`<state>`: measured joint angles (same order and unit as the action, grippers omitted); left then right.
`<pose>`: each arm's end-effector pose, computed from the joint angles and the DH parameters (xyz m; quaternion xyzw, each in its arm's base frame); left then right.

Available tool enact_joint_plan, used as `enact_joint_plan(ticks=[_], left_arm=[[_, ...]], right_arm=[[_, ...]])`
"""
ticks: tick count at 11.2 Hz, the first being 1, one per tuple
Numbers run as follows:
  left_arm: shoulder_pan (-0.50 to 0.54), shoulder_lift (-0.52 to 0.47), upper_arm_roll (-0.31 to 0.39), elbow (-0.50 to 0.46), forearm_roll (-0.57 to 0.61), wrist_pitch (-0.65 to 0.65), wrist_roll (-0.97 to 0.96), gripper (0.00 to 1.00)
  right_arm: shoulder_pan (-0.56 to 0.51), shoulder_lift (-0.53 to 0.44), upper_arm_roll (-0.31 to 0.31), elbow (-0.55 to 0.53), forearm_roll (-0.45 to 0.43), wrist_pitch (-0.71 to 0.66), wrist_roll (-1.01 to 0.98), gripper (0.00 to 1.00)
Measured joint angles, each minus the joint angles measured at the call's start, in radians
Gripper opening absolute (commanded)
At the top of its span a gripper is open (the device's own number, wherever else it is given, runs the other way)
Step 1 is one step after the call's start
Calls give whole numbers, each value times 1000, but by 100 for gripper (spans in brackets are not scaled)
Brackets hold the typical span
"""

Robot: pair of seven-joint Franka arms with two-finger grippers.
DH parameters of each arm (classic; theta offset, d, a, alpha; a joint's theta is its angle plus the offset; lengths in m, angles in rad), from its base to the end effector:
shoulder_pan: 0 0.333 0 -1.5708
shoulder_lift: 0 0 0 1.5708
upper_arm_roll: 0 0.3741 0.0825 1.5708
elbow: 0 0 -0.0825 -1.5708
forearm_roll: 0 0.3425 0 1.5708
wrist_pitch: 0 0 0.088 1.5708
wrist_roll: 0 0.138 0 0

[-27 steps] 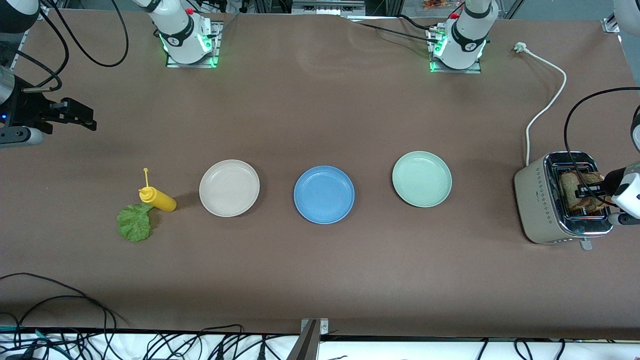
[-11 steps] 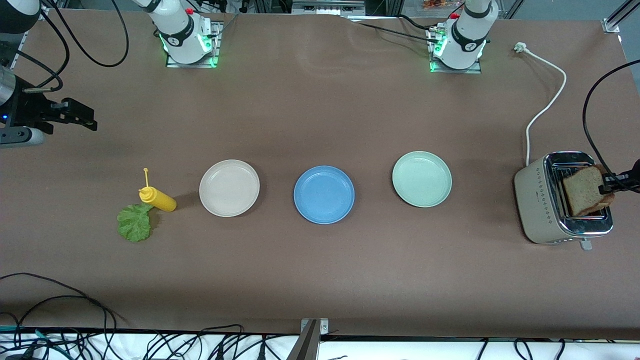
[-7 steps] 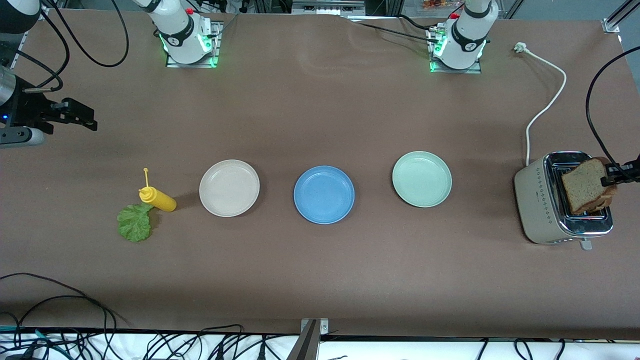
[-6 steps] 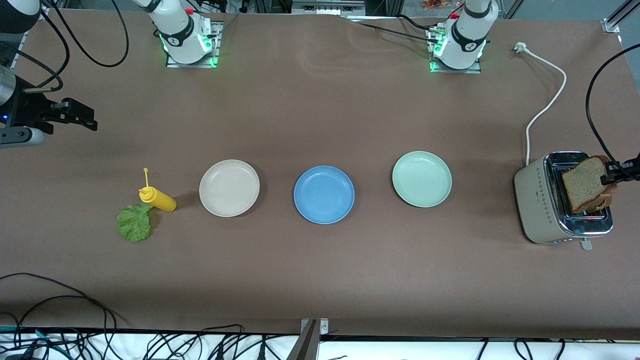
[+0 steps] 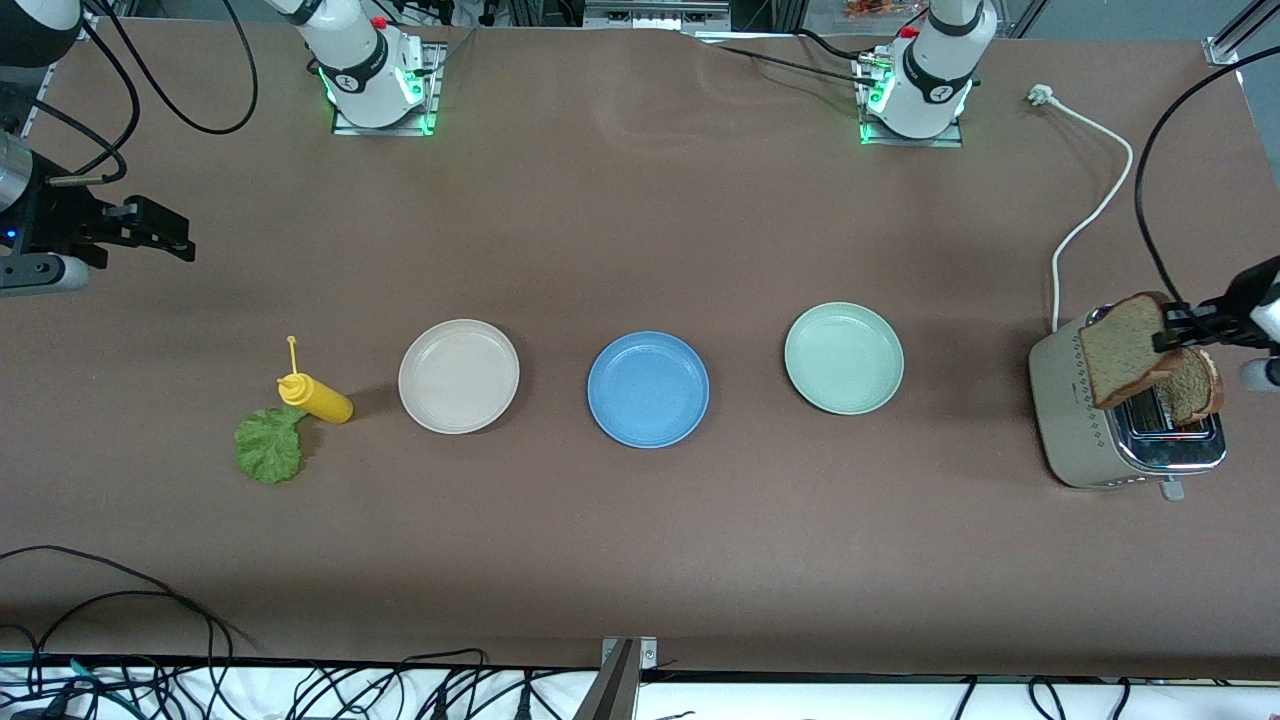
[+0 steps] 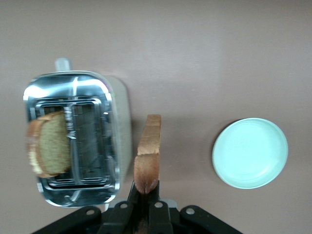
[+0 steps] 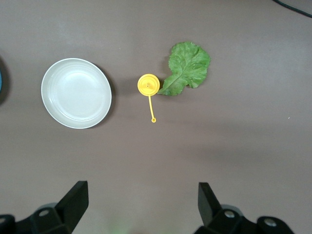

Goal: Make sandwich in blue plate with both arms
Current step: 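Carry the bread slice with the left gripper over the blue plate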

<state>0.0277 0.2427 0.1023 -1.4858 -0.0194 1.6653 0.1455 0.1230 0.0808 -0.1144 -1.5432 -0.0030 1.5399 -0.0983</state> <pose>0.5962 0.0680 0.5613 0.9995 -0.0076 -0.0310 0.0016 0.5347 0.0070 0.6188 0.9977 0.0534 -0.0420 0.0042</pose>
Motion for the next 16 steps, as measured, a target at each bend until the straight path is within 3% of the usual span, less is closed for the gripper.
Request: enact_joint_plan(ticks=[4, 11, 16], left_arm=[[-8, 1, -184, -8, -2, -37, -230, 0], [-23, 77, -482, -14, -3, -33, -453, 0], [-38, 195, -617, -12, -3, 106, -459, 0]], right_arm=[[0, 0, 0, 0, 0, 0, 0, 100], [1, 2, 1, 0, 0, 1, 0, 100], [1, 2, 1, 0, 0, 1, 0, 100]])
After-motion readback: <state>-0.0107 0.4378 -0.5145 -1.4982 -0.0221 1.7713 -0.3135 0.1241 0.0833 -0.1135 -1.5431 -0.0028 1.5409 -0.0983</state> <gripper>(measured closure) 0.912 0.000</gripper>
